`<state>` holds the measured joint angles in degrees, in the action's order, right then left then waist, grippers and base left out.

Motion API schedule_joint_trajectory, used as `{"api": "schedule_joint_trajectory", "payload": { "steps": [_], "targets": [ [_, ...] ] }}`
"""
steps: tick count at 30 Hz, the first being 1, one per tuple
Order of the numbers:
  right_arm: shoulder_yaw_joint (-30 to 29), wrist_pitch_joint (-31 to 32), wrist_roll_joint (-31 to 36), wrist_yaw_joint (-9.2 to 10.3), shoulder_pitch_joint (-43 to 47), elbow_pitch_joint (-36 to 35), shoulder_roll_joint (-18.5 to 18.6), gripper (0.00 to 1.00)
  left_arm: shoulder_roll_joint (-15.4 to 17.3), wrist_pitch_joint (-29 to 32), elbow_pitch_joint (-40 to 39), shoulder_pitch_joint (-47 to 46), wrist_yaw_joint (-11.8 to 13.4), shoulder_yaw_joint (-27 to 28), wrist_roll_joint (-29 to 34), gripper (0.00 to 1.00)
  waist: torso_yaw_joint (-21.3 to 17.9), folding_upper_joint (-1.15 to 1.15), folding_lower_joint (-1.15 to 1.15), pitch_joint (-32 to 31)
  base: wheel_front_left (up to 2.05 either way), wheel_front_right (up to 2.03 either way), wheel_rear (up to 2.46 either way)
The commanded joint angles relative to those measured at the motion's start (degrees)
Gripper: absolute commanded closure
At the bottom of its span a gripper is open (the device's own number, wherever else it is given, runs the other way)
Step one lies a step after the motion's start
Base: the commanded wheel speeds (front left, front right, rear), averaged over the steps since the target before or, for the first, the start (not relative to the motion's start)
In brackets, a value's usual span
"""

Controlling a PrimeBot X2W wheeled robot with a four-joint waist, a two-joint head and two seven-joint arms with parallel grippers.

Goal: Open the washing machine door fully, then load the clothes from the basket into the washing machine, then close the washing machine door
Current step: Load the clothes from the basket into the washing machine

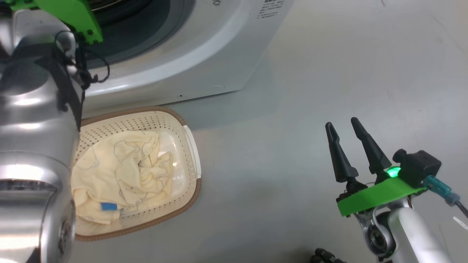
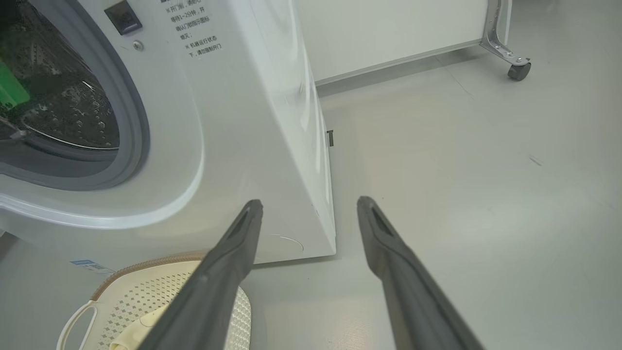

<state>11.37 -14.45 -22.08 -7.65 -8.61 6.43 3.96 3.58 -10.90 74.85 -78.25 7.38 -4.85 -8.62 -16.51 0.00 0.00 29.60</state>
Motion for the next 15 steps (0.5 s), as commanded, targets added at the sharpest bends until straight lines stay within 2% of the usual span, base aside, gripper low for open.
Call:
{"api": "schedule_joint_trajectory", "payload": {
  "steps": [1,8,15],
  "targets": [
    [0.6,-0.5,0.7,0.16,0.4,-1.6,1.1,0.00,1.3,-1.0,-1.3,0.7,-0.7,0.1,-0.5,0.00,0.8,0.00,0.00,-1.2,0.00,0.00,0.00],
    [-1.2,-0.5,1.4,0.16,0.6,-2.1,1.3,0.00,0.0,-3.4,-2.6,5.3,-3.8,-0.2,-2.3,0.00,3.3,0.00,0.00,-3.7,0.00,0.00,0.00],
    [-2.3,-0.5,2.0,0.16,1.2,-2.3,1.3,0.00,-0.7,-4.1,-9.4,12.6,-7.1,-1.4,-5.8,0.00,5.9,0.00,0.00,-5.7,0.00,0.00,0.00]
  ]
}}
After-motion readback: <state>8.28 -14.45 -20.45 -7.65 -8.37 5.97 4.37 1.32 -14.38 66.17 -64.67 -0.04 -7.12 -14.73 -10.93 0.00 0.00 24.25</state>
